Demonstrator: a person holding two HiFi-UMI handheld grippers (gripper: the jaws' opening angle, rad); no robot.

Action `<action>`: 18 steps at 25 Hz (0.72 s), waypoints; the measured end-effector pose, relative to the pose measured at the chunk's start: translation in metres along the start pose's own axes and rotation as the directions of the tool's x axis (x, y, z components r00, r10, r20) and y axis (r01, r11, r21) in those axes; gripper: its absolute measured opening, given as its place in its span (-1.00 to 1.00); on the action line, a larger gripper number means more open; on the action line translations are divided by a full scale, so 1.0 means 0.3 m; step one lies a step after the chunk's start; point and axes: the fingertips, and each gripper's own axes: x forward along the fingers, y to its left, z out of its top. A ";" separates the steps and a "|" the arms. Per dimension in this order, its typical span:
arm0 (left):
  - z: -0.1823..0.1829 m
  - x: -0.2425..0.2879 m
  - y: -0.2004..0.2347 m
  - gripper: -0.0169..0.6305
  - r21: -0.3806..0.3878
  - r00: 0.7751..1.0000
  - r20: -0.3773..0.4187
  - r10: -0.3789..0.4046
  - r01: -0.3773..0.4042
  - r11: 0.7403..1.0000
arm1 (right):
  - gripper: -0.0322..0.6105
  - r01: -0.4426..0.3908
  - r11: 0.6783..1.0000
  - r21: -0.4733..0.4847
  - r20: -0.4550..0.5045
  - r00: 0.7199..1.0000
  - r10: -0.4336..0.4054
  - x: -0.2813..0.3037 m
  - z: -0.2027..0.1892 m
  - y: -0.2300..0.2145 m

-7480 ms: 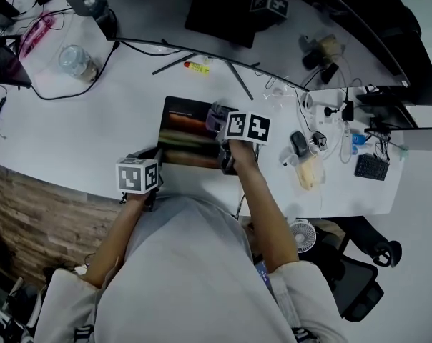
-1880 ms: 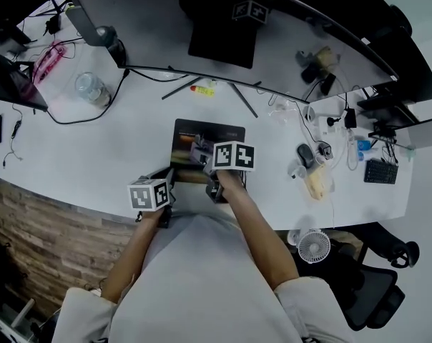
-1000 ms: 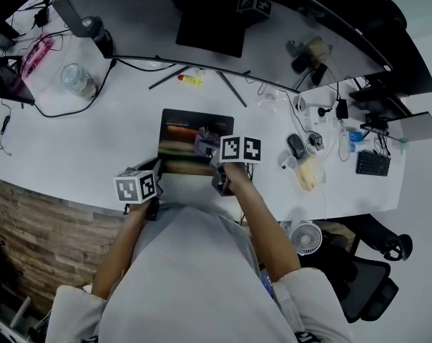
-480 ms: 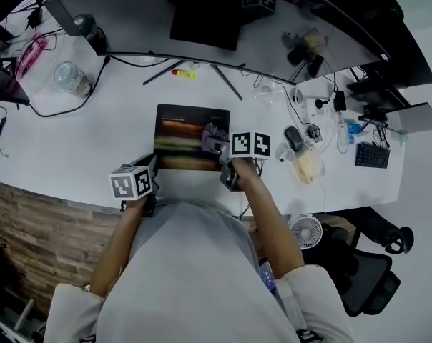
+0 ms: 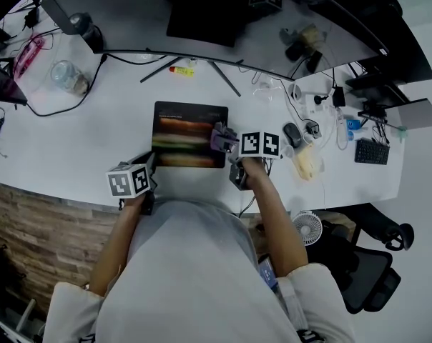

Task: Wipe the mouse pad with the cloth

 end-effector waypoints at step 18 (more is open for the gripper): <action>-0.005 0.003 -0.003 -0.95 -0.004 1.000 -0.003 -0.006 0.006 1.000 | -0.29 0.067 0.997 0.034 0.044 0.997 -0.069 -0.087 -0.006 -0.119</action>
